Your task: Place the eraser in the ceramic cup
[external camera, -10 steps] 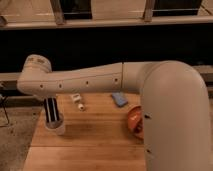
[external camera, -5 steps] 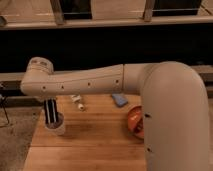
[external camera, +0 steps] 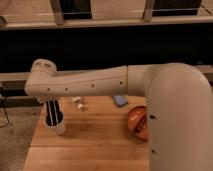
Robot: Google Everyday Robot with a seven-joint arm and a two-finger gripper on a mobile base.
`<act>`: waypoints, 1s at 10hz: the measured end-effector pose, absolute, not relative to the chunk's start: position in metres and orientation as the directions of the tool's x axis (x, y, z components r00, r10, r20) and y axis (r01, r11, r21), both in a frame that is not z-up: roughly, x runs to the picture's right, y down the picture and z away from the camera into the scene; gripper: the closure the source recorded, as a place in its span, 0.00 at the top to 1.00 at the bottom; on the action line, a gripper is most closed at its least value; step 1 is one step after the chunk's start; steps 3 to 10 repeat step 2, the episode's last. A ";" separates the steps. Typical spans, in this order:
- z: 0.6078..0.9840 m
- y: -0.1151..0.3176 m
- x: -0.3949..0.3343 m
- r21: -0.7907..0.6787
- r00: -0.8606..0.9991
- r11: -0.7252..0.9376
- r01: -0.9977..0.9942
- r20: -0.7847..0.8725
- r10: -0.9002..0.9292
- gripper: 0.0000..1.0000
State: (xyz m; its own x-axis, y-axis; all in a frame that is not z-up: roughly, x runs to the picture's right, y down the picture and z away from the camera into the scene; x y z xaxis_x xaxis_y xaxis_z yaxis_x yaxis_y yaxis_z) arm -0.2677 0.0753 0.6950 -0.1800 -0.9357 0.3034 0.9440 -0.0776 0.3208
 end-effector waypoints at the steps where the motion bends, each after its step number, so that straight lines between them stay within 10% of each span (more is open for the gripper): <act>1: 0.697 0.075 -0.266 0.319 -0.181 -0.079 0.945 0.303 -0.936 0.70; 10: 0.698 0.076 -0.269 0.320 -0.183 -0.082 0.944 0.301 -0.936 0.62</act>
